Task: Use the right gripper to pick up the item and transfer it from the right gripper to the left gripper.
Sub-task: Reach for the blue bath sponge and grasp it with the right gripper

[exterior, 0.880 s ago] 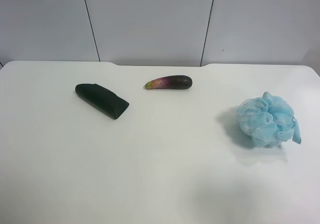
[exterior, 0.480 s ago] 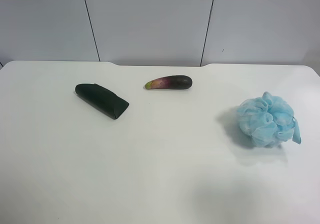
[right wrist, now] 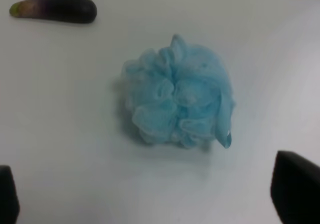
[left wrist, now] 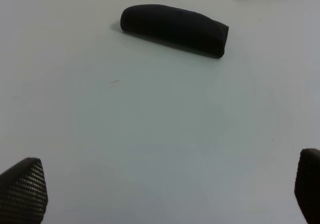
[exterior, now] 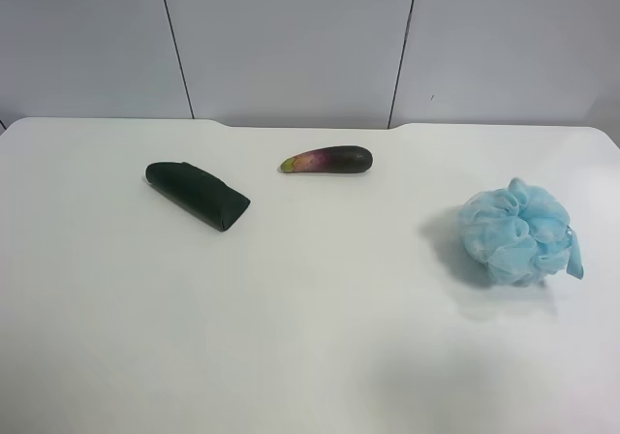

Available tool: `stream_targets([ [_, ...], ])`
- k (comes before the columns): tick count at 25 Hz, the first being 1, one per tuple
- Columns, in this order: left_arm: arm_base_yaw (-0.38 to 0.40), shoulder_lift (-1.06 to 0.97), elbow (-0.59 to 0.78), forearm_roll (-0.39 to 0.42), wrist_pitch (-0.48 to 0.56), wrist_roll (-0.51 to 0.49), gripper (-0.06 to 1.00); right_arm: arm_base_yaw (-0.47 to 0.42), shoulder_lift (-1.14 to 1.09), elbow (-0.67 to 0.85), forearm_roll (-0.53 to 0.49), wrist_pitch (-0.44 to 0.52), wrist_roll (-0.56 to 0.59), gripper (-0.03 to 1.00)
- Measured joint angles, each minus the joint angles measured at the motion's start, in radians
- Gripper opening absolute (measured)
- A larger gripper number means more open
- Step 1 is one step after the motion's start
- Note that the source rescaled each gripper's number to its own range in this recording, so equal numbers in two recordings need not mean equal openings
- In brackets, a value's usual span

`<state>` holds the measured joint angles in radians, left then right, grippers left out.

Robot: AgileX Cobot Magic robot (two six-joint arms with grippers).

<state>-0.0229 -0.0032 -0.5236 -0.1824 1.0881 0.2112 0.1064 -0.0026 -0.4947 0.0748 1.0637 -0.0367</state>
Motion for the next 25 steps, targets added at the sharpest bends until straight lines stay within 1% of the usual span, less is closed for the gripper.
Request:
stream_targets([
  [20,0.0,0.0,0.0,0.0,0.0,0.0,1.0,0.0,0.0,0.0,0.003,0.0,0.0,1.0],
  [22,0.0,0.0,0.0,0.0,0.0,0.0,1.0,0.0,0.0,0.0,0.003,0.0,0.01,1.0],
  [25,0.0,0.0,0.0,0.0,0.0,0.0,1.0,0.0,0.011,-0.008,0.0,0.011,0.058,1.0],
])
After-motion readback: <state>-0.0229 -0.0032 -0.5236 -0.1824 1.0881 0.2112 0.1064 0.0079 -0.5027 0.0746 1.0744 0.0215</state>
